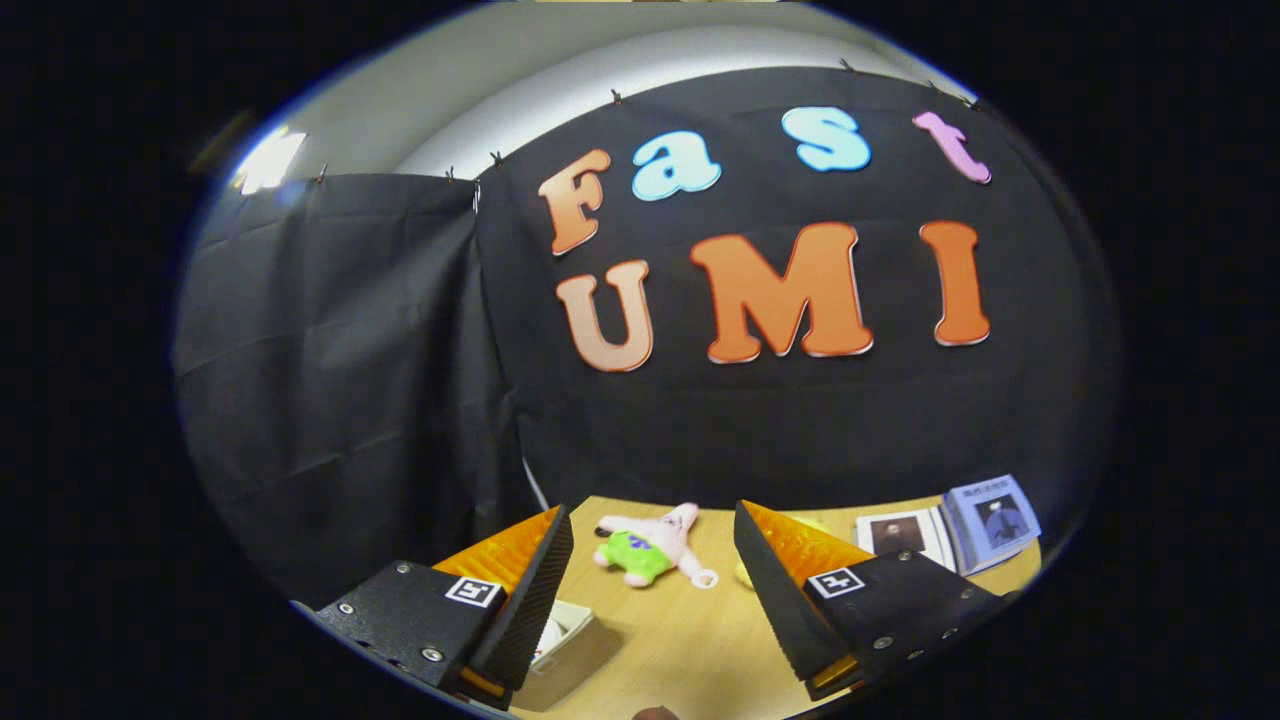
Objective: Open the storage box then place both shoes into the box .Put the left shoe in first, then the right shoe, with the right side of both shoes facing outward in a uniform manner.
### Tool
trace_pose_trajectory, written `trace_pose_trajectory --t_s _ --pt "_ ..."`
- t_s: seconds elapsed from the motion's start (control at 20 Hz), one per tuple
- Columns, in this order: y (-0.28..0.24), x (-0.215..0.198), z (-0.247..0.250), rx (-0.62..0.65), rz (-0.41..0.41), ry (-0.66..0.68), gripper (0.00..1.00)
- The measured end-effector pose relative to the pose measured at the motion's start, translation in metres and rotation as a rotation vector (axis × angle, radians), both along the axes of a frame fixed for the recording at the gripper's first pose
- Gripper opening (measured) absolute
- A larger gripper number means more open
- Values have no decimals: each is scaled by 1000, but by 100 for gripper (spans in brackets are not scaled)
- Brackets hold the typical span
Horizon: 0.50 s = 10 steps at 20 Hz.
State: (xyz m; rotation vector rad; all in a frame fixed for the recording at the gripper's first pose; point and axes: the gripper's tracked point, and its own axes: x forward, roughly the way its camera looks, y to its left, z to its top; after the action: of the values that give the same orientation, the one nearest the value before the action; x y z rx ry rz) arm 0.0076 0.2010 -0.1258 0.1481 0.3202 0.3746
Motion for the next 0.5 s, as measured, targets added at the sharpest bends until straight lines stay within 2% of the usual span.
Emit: trace_pose_trajectory --t_s 0.25,0.5 --pt "-74 11 45 -42 -126 -174 97" --pt "-127 10 51 -66 -228 -219 98"
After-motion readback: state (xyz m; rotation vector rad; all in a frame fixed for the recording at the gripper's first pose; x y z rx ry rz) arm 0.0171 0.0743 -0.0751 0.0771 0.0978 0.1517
